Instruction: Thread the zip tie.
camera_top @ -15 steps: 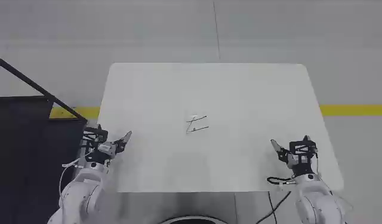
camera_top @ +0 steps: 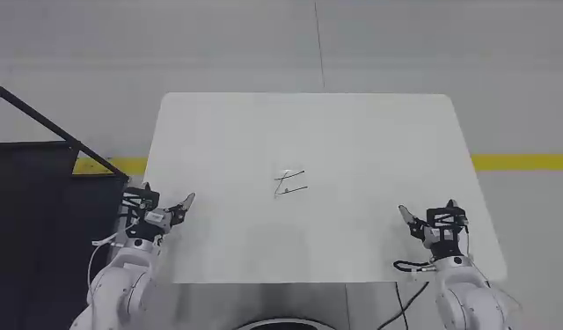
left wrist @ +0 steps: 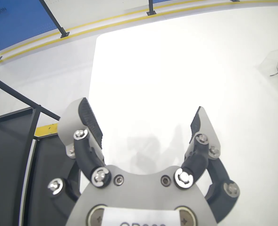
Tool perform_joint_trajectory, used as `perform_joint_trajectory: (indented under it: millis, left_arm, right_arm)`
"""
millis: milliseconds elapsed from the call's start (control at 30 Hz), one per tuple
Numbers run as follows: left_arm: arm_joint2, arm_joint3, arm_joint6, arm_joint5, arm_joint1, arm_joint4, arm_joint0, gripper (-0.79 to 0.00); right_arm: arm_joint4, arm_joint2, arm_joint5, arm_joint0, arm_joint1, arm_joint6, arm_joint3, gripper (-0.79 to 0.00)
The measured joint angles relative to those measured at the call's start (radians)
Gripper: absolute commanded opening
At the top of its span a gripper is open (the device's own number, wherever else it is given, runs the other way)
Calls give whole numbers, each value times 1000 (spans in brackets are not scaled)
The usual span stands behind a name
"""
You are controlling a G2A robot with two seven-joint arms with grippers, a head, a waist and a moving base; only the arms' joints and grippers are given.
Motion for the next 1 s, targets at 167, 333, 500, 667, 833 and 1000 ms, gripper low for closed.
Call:
perform_joint_trajectory:
  millis: [167,333,500,667,833,1000]
  left_arm:
    - [-11,2,25,-58,-1,-55,-4,0]
    - [-51,11,4,-179,1,-200,-19,0]
    - [-95,32,-35,-294,6,-317,-40,0]
    - [-116,52,-63,-377,10,-384,-51,0]
    - [-123,55,-78,-417,13,-392,-53,0]
    - [-123,55,-78,-414,13,-392,-53,0]
  right_arm:
    - [-8,-5,-52,23,1,64,-27,0]
    - [111,-3,-233,79,8,223,-53,0]
    - [322,-14,-448,182,17,436,-18,0]
    - [560,-61,-586,323,24,657,76,0]
    - [718,-104,-566,411,24,781,154,0]
    - [713,-103,-567,407,24,772,152,0]
